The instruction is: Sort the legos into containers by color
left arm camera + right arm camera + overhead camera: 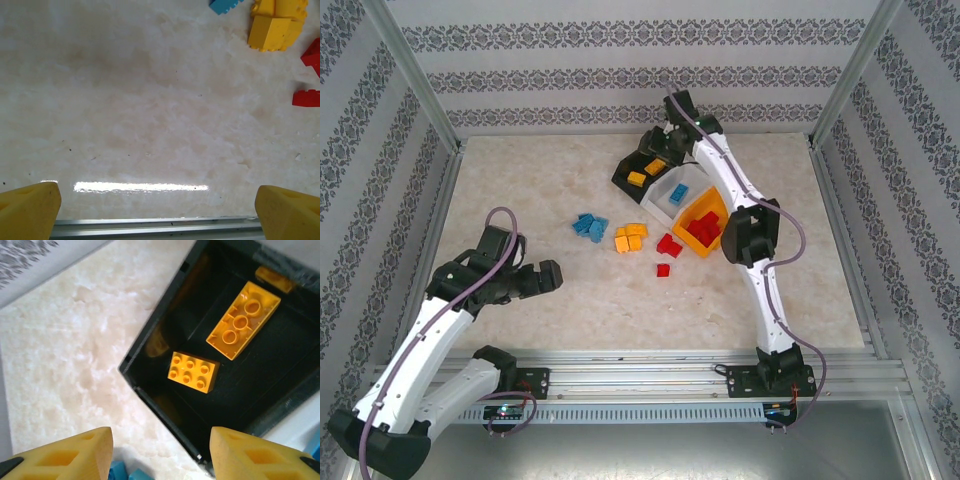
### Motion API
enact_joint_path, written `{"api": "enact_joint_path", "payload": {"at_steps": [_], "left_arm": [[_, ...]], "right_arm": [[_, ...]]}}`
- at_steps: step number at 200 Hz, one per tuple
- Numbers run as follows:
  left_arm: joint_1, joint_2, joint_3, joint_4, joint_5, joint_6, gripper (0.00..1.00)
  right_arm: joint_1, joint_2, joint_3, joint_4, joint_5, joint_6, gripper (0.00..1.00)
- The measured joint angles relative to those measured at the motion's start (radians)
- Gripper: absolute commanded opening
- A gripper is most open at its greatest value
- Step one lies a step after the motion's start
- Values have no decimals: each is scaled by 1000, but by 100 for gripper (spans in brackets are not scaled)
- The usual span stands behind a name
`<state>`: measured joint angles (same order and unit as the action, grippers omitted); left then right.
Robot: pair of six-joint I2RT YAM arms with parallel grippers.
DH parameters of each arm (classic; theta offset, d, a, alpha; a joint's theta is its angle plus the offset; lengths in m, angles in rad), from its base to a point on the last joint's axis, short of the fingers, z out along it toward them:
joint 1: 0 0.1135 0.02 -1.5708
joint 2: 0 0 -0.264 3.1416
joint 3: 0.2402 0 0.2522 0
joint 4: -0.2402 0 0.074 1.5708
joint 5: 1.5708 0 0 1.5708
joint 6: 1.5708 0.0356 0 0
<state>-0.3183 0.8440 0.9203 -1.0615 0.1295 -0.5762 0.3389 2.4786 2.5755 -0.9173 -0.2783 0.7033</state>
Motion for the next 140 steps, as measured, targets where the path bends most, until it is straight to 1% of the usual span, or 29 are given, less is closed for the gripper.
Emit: {"api": "enact_joint_path", "payload": {"at_steps": [36,74,93,108,140], "left_arm": [[8,89,40,4,5,45,100],[13,230,77,73,57,84,99],[13,310,86,113,87,100,98],[13,381,102,139,104,110,97],[14,529,182,170,101,155,92]], "right_arm": [[-3,-132,-38,-44,-1,-42,55],[2,-287,-169,-134,-1,-117,56],[13,-383,-320,-165,8,-154,56],[34,-468,-483,-175,12,-166,56],[92,-620,-808,-134,-3,-164,56]]}}
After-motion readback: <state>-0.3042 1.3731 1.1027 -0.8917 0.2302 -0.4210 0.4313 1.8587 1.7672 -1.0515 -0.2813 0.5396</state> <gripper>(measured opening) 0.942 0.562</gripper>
